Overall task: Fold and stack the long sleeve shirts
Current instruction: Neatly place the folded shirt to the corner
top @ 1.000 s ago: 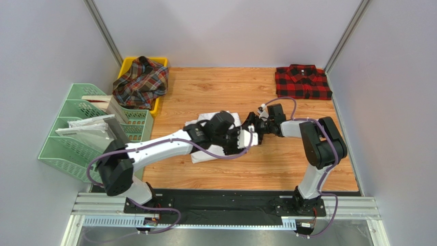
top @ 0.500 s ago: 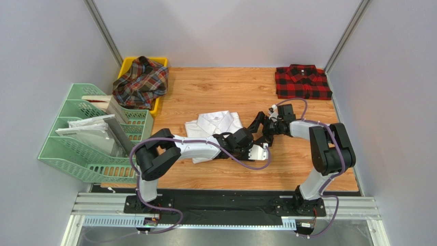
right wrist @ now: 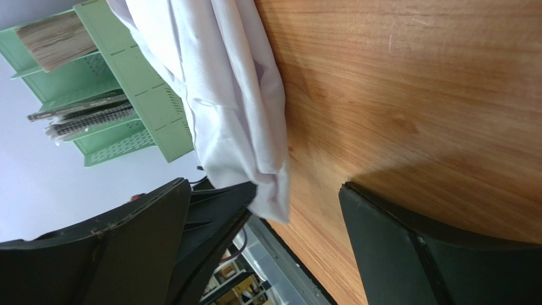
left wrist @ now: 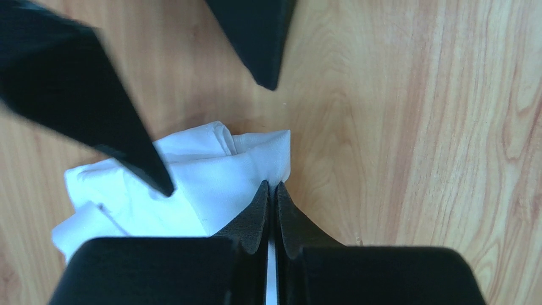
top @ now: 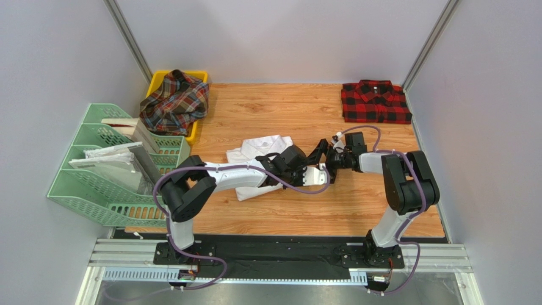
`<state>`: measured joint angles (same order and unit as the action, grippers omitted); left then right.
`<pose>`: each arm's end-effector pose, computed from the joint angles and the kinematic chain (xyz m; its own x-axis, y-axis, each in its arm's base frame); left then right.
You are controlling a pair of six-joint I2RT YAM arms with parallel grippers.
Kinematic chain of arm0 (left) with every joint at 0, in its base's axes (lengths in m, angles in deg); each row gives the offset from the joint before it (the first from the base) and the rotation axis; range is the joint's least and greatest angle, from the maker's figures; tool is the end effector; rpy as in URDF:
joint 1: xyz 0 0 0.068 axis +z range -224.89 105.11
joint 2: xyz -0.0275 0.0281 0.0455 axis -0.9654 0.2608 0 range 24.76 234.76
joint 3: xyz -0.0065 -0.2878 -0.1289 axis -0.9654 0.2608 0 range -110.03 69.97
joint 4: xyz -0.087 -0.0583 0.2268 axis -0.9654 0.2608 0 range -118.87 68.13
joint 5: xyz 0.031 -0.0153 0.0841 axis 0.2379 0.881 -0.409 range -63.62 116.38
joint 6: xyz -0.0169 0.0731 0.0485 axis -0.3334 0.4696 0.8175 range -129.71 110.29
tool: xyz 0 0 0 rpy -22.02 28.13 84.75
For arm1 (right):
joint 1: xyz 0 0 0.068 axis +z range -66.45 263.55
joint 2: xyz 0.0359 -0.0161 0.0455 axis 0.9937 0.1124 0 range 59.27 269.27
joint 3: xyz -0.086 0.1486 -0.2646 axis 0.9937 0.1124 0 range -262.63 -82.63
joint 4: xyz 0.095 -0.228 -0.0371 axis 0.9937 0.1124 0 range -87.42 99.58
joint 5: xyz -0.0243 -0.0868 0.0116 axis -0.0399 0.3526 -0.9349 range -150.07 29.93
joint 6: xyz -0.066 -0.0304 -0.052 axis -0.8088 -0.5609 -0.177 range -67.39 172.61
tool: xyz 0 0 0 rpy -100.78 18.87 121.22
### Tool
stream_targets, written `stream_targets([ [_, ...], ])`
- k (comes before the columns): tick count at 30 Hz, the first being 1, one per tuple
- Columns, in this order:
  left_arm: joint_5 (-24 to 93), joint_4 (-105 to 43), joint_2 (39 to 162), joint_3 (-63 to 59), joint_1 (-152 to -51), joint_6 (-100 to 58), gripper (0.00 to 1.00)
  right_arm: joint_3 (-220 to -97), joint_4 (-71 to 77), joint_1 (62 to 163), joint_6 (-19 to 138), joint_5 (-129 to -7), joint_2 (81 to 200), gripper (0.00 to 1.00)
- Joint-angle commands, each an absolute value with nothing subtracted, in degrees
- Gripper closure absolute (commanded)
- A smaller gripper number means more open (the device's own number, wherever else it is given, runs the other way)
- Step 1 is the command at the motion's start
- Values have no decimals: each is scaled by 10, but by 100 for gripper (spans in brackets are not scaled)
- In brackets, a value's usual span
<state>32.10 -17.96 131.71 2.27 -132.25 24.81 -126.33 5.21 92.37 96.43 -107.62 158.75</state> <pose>0.2229 -0.3630 0.1896 0.1532 0.8064 -0.5712 0.9534 0.0313 0.2999 0.3052 0.1068 0.1498 -0.9434 0.3266 0.0573 0.2327 0.5289 0.8161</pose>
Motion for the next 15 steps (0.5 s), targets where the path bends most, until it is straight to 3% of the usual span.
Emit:
stream_targets([
  [1, 375, -165, 1264, -6, -1317, 233, 100, -1234, -49, 929, 1014, -1087, 1610, 0],
  [7, 384, -159, 1267, -10, -1311, 234, 100, -1199, -208, 939, 1111, -1131, 1603, 0],
  [15, 389, -148, 1273, -28, -1299, 233, 100, -1178, -224, 926, 1125, -1168, 1590, 0],
])
